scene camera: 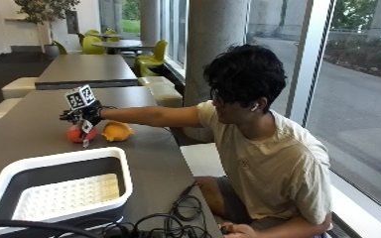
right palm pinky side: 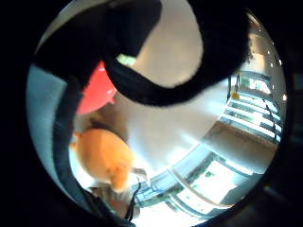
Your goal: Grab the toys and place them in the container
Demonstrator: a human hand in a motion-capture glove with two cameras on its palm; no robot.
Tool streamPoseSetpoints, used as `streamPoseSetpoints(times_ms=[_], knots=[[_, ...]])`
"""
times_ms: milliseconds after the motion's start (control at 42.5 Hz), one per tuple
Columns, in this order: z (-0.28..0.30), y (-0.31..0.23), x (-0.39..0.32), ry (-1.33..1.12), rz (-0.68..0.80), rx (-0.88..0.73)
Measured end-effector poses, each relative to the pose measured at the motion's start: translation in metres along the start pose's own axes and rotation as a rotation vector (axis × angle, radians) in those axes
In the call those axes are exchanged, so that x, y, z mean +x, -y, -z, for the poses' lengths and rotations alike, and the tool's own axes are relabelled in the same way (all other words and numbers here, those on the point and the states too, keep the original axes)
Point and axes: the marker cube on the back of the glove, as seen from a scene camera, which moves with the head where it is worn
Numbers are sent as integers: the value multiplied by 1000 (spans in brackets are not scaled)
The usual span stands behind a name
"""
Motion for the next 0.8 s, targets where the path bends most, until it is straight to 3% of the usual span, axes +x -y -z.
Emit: streamPoseSetpoints(times_ms=[71,141,259,400,494,612,800], knots=[[-13,-4,-34,-146,-174,-125],[-36,-4,-45,-26,-284,-247],[-16,-3,-41,-9,-257,-55],[42,-16,-37,109,-127,236],[81,-23,-40,137,22,330],[126,-47,-121,143,256,383],[157,-83,-262,153,319,410]])
